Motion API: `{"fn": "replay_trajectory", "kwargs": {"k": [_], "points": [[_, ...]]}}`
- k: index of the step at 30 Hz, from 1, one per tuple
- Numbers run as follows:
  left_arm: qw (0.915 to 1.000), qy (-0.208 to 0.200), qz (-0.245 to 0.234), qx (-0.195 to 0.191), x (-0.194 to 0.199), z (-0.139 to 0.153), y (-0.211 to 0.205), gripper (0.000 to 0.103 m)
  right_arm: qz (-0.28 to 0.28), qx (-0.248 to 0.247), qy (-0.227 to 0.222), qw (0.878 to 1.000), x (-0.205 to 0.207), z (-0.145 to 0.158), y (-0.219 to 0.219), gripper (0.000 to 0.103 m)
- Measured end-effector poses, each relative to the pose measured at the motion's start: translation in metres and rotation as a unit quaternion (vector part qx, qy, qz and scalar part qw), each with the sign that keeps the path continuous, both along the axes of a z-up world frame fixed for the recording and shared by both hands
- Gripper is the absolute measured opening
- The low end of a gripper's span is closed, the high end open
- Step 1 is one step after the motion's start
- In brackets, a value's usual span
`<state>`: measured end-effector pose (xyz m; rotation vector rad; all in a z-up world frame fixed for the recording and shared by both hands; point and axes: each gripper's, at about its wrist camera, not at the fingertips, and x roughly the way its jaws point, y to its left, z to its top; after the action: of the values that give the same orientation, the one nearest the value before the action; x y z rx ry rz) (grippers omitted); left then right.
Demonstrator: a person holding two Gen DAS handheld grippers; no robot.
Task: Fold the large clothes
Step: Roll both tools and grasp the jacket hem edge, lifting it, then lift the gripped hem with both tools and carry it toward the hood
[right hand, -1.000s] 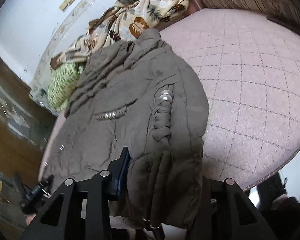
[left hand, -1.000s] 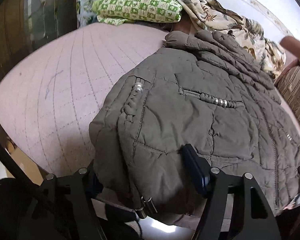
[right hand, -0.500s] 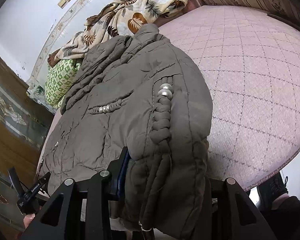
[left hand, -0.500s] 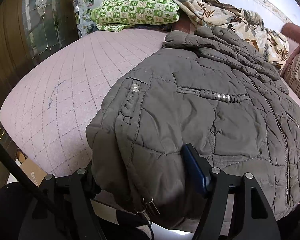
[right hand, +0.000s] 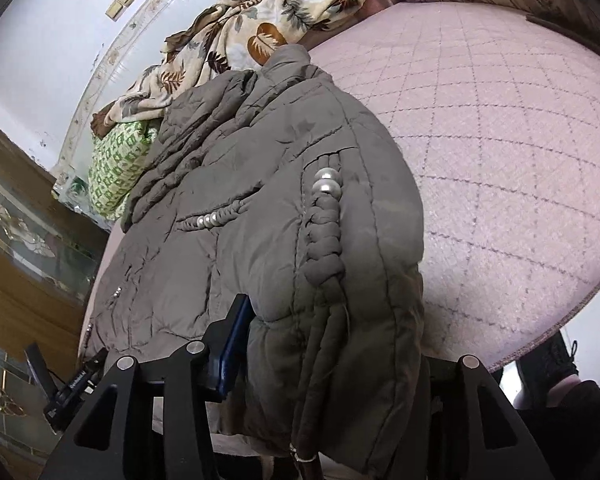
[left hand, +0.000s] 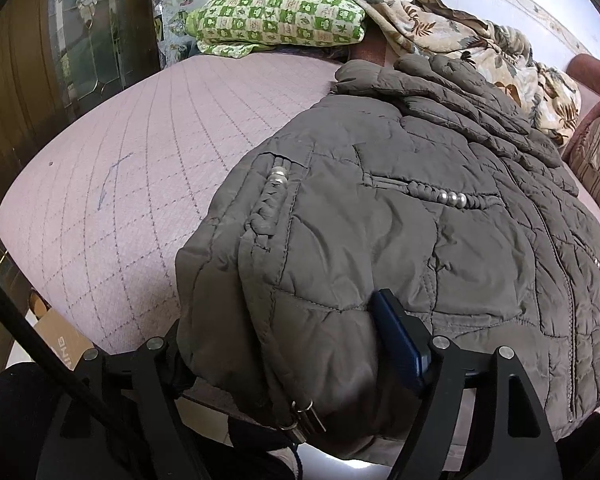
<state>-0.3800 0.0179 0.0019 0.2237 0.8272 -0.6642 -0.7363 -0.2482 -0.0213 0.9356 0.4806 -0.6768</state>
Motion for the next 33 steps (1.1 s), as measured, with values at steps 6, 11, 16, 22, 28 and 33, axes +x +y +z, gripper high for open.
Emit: {"fn": "replay_trajectory", "kwargs": {"k": [6, 11, 16, 22, 28, 33], "points": [[0.9999, -0.009, -0.007, 0.0, -0.005, 0.002, -0.003, 0.077, 0.001, -0.008, 0.0, 1.0, 0.004, -0.001, 0.012, 0.049], [0.999, -0.041, -0.016, 0.01, -0.014, 0.004, -0.007, 0.071, 0.002, -0.072, 0.05, 0.996, 0.017, 0.01, 0.021, 0.03], [0.9977, -0.062, -0.015, 0.022, -0.018, 0.002, -0.011, 0.072, 0.005, -0.067, 0.057, 0.996, 0.02, 0.005, 0.017, 0.028], [0.9989, -0.044, 0.001, 0.016, -0.011, 0.0, -0.01, 0.08, 0.01, -0.061, 0.05, 0.997, 0.018, 0.0, 0.015, 0.032], [0.9998, -0.008, 0.016, 0.01, 0.002, -0.004, -0.004, 0.093, 0.004, -0.052, 0.043, 0.998, 0.018, -0.002, 0.015, 0.039], [0.9994, -0.025, 0.008, 0.023, -0.003, -0.004, -0.008, 0.091, 0.004, -0.054, 0.045, 0.998, 0.02, -0.001, 0.015, 0.039]]}}
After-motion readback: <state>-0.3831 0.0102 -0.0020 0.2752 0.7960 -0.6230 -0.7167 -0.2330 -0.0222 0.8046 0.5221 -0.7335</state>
